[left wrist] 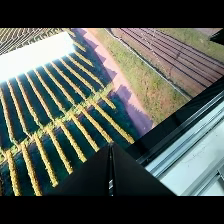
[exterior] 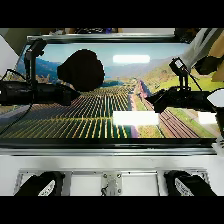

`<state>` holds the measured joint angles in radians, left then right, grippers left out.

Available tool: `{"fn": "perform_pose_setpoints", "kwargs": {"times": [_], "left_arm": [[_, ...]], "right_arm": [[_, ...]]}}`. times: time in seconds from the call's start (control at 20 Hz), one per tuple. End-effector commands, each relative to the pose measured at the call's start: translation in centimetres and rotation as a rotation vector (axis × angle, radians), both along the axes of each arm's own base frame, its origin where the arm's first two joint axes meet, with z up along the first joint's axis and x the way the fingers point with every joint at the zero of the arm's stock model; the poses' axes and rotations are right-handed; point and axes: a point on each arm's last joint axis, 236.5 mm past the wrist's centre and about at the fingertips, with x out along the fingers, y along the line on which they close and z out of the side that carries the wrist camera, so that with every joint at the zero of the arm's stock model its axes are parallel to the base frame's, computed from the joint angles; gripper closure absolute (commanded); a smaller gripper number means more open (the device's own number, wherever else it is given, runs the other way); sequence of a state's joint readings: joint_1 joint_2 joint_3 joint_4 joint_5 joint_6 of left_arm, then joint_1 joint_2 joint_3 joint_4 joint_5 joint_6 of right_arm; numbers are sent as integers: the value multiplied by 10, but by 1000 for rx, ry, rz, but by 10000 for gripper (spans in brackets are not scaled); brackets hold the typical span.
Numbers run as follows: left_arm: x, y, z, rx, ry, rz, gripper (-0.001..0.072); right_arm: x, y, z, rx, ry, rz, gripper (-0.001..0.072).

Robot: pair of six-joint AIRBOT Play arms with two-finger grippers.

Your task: Fold the clothes and pants, and hang the long-sleeved shirts on hangers.

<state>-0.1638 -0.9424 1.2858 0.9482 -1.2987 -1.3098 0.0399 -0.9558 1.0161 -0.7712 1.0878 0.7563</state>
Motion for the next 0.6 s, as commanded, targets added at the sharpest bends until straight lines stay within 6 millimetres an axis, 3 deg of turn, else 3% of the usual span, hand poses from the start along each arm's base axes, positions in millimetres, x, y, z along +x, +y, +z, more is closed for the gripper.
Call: {"fn": "perform_pose_setpoints", "kwargs": {"times": [0.0,0.4,0.45,0.5,0.55], "left_arm": [[0,0,0,0,-1,0,692],[5,0,3,-7,-21,13,692],[14,1,8,-17,-51,35,647],[26,2,11,-30,-83,65,273],[45,8,12,-36,-114,113,-9]], "right_arm": [[0,0,0,1,0,0,693],[0,0,0,1,0,0,693],[0,0,0,1,0,0,693],[0,0,0,1,0,0,693],[0,0,0,1,0,0,693]]}}
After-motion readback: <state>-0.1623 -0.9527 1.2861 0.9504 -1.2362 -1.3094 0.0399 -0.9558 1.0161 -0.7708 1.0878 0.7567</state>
